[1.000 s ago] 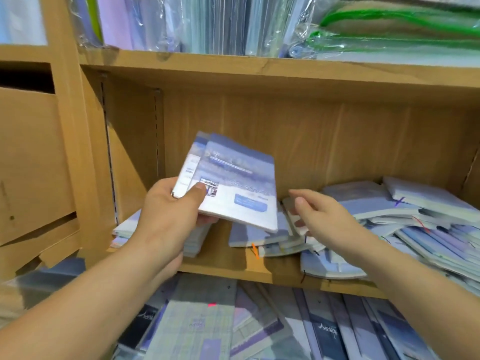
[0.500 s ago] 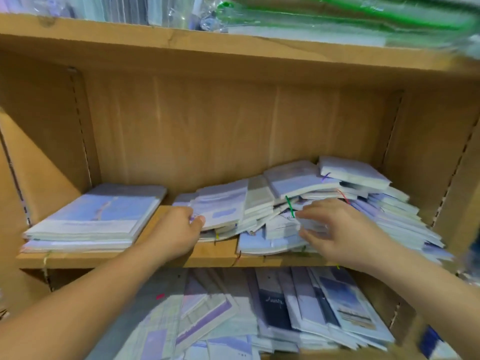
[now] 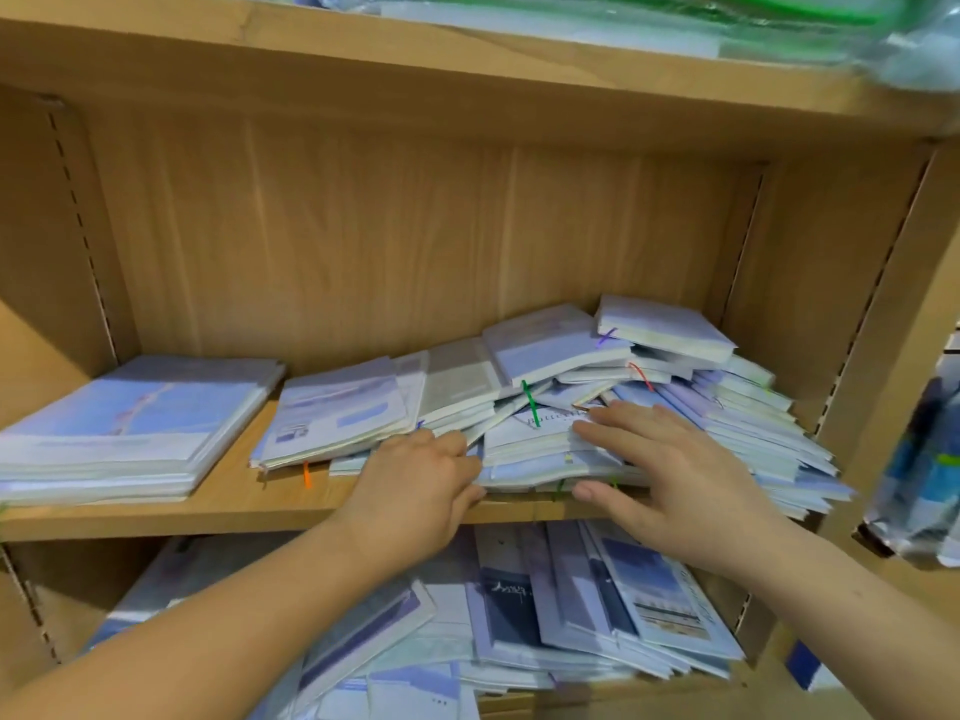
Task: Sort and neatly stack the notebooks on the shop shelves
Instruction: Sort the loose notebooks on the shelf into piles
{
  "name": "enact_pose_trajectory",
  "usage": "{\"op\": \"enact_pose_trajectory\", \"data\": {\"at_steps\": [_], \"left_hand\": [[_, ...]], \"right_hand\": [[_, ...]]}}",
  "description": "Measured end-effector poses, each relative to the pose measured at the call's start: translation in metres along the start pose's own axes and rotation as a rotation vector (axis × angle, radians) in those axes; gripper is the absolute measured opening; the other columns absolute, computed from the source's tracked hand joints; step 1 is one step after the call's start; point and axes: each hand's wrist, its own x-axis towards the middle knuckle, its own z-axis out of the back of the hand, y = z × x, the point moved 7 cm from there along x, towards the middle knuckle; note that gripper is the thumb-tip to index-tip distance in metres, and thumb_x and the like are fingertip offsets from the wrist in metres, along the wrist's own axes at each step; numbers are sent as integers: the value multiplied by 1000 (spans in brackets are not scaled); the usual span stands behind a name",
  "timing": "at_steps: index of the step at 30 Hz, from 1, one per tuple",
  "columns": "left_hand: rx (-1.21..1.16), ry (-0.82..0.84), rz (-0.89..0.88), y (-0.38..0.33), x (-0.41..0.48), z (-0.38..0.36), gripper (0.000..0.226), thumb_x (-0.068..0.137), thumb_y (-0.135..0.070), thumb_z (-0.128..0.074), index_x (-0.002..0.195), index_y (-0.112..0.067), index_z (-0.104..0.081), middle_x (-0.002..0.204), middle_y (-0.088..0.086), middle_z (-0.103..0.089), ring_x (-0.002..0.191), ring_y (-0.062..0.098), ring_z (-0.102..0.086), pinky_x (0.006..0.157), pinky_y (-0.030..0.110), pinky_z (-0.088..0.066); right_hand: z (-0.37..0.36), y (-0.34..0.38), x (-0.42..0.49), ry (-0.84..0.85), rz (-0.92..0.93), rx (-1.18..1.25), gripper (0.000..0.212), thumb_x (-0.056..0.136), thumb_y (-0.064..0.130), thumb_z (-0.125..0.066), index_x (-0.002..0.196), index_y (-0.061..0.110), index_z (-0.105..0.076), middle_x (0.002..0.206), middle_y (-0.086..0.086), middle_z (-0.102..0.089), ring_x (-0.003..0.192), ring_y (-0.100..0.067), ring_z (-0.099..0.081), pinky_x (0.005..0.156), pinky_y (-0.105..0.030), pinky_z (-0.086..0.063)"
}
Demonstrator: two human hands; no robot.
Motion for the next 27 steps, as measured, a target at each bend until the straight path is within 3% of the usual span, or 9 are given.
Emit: {"op": "enact_pose_trajectory", "data": {"at_steps": [4, 6, 9, 12, 15, 19, 22, 25, 27], "left_hand": [[113, -8, -2, 1, 6, 14, 16, 105, -26, -45, 114, -24, -58, 115, -2, -54, 104, 23, -57, 71, 36, -43], [96, -45, 25, 6, 10, 27, 19, 107, -30, -41, 117, -26, -58, 117, -4, -53, 108, 22, -56, 71, 35, -46], [63, -97, 19, 12, 18, 53, 32, 111, -40, -30, 120, -27, -58, 118, -7, -54, 111, 20, -55, 83, 40, -51], [39, -187, 18, 11, 19, 74, 37, 111, -41, -26, 118, -25, -59, 117, -6, -55, 107, 21, -58, 81, 38, -47], [-40, -253, -11, 3, 1, 73, 35, 111, -39, -30, 113, -25, -62, 112, -5, -55, 99, 22, -60, 76, 39, -48], [-407, -201, 62, 3, -48, 26, 27, 105, -43, -49, 103, -25, -68, 104, -10, -55, 99, 16, -56, 81, 37, -49], [-717, -273, 424, 26, -74, -3, 29, 95, -55, -60, 89, -27, -64, 81, -10, -58, 75, 9, -57, 72, 40, -53], [-1486, 33, 909, 10, -77, -47, 43, 93, -59, -61, 99, -16, -63, 72, 8, -74, 64, 21, -72, 66, 44, -63], [-1839, 135, 1002, -20, -65, -53, 37, 98, -46, -64, 112, -12, -61, 81, 15, -78, 75, 30, -78, 66, 39, -63]], "right_hand": [[4, 0, 3, -4, -64, 110, 75, 83, 83, -44, 147, 44, -49, 156, 22, -41, 148, -1, -30, 124, -33, -23], [7, 0, 6, -14, -104, 187, 78, 78, 87, -46, 146, 49, -47, 149, 32, -38, 144, 3, -32, 118, -26, -29], [15, -1, 12, -42, -149, 255, 80, 73, 87, -54, 143, 49, -50, 142, 36, -42, 136, 5, -40, 108, -20, -36], [23, -5, 19, -18, -187, 300, 91, 66, 92, -58, 145, 49, -49, 142, 36, -44, 133, 8, -43, 110, -24, -39], [22, -10, 23, 108, -223, 333, 96, 60, 95, -61, 144, 51, -48, 147, 36, -42, 135, 6, -45, 115, -28, -39], [12, -6, 16, 237, -156, 188, 97, 58, 98, -58, 144, 56, -45, 147, 41, -33, 138, 8, -39, 114, -24, -36], [12, 6, 10, 93, -85, 179, 80, 75, 86, -56, 146, 50, -47, 150, 33, -38, 145, 5, -31, 117, -25, -31], [7, 34, 7, 45, 58, 25, 69, 91, 78, -39, 149, 42, -48, 157, 21, -39, 152, 0, -22, 126, -38, -21], [-2, 45, 5, 114, 119, -105, 77, 93, 80, -23, 154, 37, -42, 160, 18, -37, 153, -1, -22, 126, -35, -20]]}}
